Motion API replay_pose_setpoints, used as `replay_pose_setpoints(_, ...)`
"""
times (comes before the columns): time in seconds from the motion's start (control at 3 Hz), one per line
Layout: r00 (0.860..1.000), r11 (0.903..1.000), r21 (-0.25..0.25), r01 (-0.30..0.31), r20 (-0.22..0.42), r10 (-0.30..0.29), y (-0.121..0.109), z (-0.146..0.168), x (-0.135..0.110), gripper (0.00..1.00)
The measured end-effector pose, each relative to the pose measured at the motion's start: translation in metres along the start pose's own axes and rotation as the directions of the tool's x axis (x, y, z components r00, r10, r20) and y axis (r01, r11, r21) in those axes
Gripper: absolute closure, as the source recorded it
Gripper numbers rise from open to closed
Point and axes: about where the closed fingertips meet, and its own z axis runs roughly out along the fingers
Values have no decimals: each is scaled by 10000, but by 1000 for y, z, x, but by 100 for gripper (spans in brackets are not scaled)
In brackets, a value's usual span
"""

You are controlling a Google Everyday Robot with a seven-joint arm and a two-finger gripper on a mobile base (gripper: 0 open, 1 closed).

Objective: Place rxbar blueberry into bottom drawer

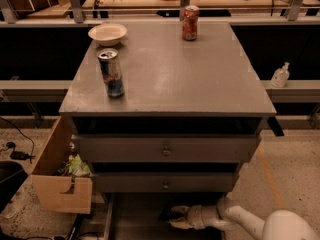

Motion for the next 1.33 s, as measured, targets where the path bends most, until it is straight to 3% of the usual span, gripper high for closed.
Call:
replay_pose_setpoints(1.0,10000,9999,-120,-31,40,31,5,6,0,13)
replay_pose_setpoints(1.33,10000,9999,-156,-38,50,39,6,8,0,0)
